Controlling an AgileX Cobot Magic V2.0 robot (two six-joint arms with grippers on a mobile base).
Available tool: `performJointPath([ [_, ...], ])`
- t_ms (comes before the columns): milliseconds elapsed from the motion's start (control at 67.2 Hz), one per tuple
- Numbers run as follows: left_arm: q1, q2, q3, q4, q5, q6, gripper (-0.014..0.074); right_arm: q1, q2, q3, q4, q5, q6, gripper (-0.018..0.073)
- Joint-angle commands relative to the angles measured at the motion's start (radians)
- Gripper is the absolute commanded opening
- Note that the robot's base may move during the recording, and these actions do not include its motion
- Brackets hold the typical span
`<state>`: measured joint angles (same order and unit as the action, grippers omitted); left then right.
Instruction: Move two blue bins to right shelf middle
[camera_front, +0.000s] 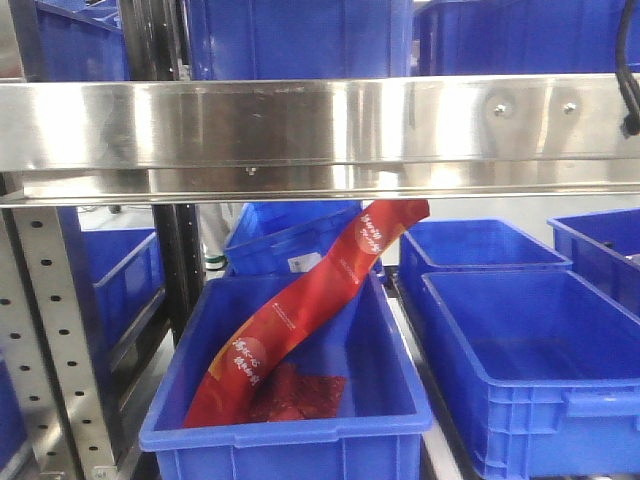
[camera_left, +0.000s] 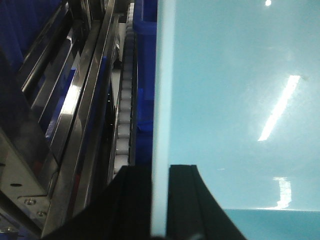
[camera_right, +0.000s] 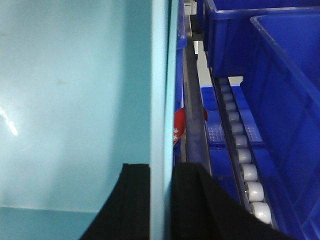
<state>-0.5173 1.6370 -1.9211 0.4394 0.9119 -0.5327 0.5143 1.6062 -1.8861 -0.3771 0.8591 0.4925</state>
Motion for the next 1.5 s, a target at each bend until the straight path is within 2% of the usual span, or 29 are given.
performJointPath([
  [0, 0.000, -0.010, -0.018, 0.019, -0.093, -0.003, -0.0111, 0.008, -0.023, -0.020, 0.008, -0.136, -0.002, -0.0163],
  [729, 0.000, -0.010, -0.018, 0.019, -0.093, -0.003, -0.0111, 0.008, -0.023, -0.020, 0.008, -0.136, -0.002, -0.0163],
  [1072, 0.000, -0.010, -0.018, 0.019, -0.143, -0.003, -0.0111, 0.008, -0.023, -0.020, 0.008, -0.136, -0.002, -0.0163],
  [1489, 0.000, -0.010, -0.018, 0.011, -0.119, -0.003, -0.0111, 0.006, -0.022, -0.008, 0.006, -0.152, 0.018, -0.0163],
])
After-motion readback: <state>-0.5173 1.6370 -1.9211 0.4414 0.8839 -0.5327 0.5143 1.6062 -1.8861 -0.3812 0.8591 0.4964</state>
